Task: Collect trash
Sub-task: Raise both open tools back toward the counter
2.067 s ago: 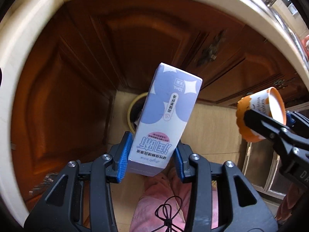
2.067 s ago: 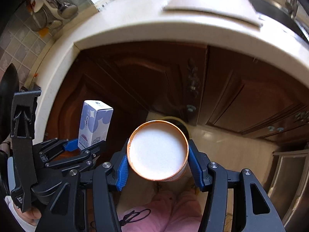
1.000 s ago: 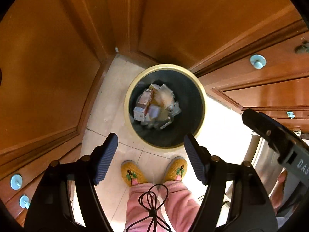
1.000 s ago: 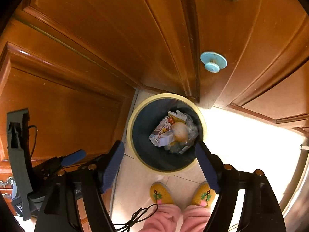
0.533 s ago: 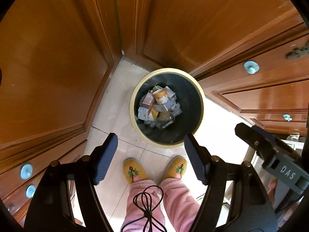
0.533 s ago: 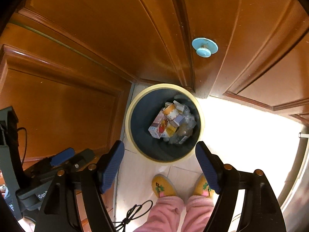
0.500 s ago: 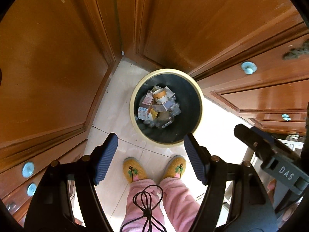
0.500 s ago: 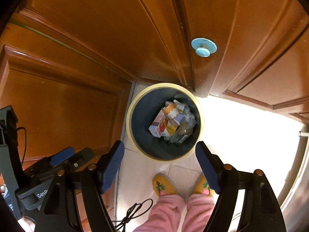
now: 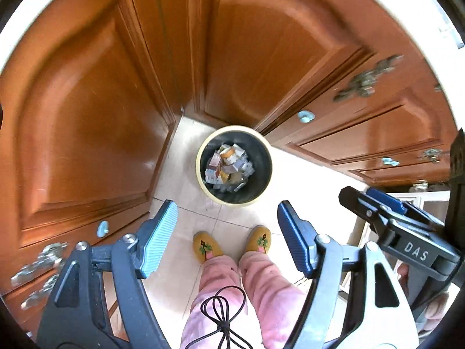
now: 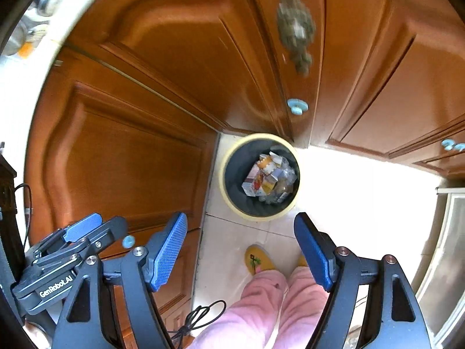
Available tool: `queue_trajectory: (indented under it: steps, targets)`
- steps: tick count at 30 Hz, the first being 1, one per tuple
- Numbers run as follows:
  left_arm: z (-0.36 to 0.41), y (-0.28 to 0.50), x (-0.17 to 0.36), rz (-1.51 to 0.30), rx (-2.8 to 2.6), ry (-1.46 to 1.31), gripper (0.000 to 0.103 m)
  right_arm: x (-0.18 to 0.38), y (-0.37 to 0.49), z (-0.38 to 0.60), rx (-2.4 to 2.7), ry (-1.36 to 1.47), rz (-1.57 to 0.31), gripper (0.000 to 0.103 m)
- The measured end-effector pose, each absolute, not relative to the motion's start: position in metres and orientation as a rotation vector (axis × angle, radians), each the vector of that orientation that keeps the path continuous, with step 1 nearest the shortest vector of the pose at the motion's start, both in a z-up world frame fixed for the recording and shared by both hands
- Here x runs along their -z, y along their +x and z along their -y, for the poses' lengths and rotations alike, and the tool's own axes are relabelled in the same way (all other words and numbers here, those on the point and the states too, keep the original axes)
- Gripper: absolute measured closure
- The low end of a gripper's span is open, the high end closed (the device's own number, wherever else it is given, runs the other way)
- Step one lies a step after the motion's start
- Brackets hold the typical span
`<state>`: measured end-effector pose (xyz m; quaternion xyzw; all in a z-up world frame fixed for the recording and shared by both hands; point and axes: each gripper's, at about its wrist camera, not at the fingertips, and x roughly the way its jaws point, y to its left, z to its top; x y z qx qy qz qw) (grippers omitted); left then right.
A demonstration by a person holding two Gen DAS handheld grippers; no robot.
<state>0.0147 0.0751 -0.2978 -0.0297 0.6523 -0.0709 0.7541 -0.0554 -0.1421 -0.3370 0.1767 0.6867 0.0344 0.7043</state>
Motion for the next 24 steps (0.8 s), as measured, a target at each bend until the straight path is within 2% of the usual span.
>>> queue_trajectory:
  steps: [6, 15, 24]
  targets:
    - [-0.066, 0.002, 0.207, -1.334, 0.221, -0.015, 0.034, 0.248, -0.053, 0.143, -0.088, 0.386, -1.43, 0.026]
    - [-0.044, 0.006, 0.09, -1.098, 0.303, 0.065, 0.034, 0.125, -0.044, 0.157, -0.053, 0.396, -1.241, 0.026]
    - [-0.033, 0.03, 0.022, -0.952, 0.341, 0.092, 0.034, 0.014, -0.036, 0.174, -0.01, 0.369, -1.072, 0.026]
